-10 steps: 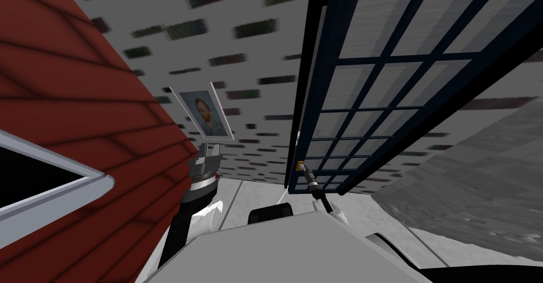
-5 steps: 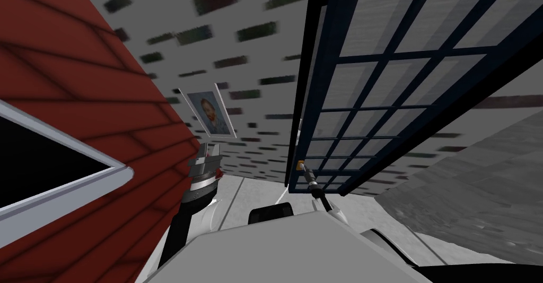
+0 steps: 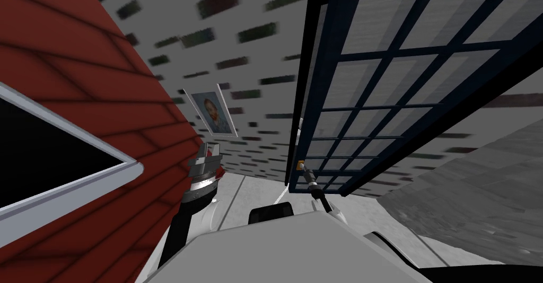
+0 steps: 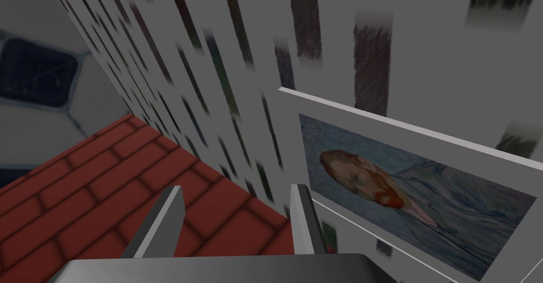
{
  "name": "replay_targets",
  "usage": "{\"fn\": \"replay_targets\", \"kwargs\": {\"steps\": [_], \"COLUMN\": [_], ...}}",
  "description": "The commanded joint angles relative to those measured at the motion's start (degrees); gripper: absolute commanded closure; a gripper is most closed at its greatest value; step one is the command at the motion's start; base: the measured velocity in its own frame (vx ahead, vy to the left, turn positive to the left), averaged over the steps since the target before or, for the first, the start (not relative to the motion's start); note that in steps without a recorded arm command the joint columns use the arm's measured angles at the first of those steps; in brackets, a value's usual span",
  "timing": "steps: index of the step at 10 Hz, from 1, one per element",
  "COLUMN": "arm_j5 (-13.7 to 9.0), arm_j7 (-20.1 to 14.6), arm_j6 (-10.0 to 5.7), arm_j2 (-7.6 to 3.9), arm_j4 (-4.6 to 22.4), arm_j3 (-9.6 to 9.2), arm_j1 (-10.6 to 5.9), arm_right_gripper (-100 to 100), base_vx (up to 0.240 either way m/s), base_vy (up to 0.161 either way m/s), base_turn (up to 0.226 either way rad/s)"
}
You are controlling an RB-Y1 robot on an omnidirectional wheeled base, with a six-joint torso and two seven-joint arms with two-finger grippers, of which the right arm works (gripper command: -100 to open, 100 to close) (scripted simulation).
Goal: Pull the door open
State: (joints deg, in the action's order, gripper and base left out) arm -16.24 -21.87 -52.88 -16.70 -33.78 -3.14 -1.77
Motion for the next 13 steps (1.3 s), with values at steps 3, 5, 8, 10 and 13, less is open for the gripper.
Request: {"fn": "replay_targets", "kwargs": {"steps": [3,5,8,10,13], "arm_j5": [-2.1,-3.1,-4.9,-6.2,-7.7], "arm_j7": [-4.5,-6.9,-11.3,-14.5,-18.7], "arm_j6": [0.32,0.47,0.73,0.92,1.11], "arm_j2": [0.44,0.65,1.01,1.28,1.55], "arm_j4": [-0.5,-0.7,-1.1,-1.4,-1.7], "arm_j3": [-0.75,-1.12,-1.76,-2.25,-2.76], "arm_j1": [-0.17,-0.25,-0.4,-0.51,-0.62], "arm_right_gripper": [-100,-100,-100,-100,-100], "base_vx": [-0.091,-0.069,-0.058,-0.059,-0.048], "base_vy": [-0.008,0.005,-0.021,-0.02,-0.013], "base_turn": [0.057,0.032,0.043,0.051,0.032]}}
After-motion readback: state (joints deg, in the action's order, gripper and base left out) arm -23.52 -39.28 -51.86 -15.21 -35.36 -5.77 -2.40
